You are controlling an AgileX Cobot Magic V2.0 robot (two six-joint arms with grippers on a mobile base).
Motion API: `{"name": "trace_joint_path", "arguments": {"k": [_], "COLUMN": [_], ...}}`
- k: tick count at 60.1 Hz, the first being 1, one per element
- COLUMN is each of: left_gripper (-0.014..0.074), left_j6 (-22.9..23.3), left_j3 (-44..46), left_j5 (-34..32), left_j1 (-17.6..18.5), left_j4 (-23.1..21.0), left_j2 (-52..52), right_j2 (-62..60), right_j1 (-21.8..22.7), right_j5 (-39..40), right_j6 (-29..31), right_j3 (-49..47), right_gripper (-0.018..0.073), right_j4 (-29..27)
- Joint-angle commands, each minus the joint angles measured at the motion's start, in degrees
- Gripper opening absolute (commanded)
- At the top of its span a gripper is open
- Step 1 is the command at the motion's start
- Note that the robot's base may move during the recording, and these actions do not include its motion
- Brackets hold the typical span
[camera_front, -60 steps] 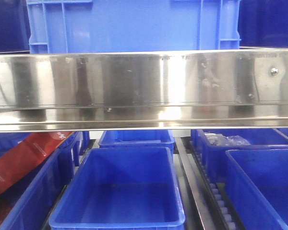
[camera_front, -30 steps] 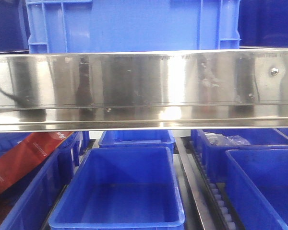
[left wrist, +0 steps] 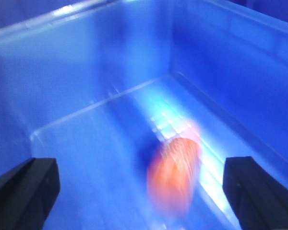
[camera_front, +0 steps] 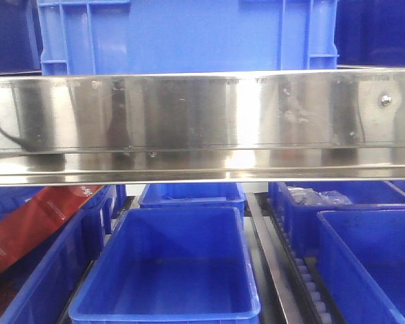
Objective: Place cylindrical capacitor in blue bin on shelf
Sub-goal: 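Lower the left gripper over a blue bin and release the orange cylinder, then lower the right gripper over the blue bin and release the brown capacitor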
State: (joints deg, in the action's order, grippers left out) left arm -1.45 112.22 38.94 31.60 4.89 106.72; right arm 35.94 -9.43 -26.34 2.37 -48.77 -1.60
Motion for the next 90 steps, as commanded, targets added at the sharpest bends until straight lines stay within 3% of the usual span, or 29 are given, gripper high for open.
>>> {"name": "trace_joint_path", "arguments": {"k": [1,8,21,29,44,60,78,90], "left_gripper": [0.0559,0.0423,0.0032,-0.0113,-0.0111,-0.0111,-0.0111,-0.0111], "left_j6": [0.0,0.0,0.0,0.0,2.5,14.4,21.8,21.8], "left_j3": [0.5,0.5,-0.6,-5.2,-23.0,-43.0,-56.7,-58.3], "left_j5": [1.7,5.9,14.1,15.9,11.5,7.6,7.6,9.4], "left_j1": [0.3,0.3,0.0,0.0,0.0,0.0,0.0,0.0], "left_j4": [-0.7,-0.7,-0.7,-0.7,0.3,9.1,10.8,10.9], "left_j2": [-3.5,-6.9,-14.9,-21.0,-35.2,-54.2,-69.8,-73.7], "right_j2": [-0.1,-0.1,-0.1,-0.1,0.1,3.9,21.4,37.9], "right_j1": [-0.1,-0.1,-0.1,-0.1,-0.1,-1.1,-11.0,-16.6], "right_j5": [1.8,2.2,2.3,2.3,0.7,1.5,-0.5,-7.8], "right_j6": [0.0,0.0,0.0,0.0,0.0,0.0,1.8,1.8], "right_j3": [0.0,0.0,0.0,0.0,0.0,-3.6,-22.8,-40.6], "right_gripper": [-0.0025,-0.0025,-0.0025,-0.0025,-0.0025,-0.0025,-0.0025,-0.0025], "right_j4": [0.0,0.0,0.0,0.0,0.0,0.0,0.0,-0.1]}}
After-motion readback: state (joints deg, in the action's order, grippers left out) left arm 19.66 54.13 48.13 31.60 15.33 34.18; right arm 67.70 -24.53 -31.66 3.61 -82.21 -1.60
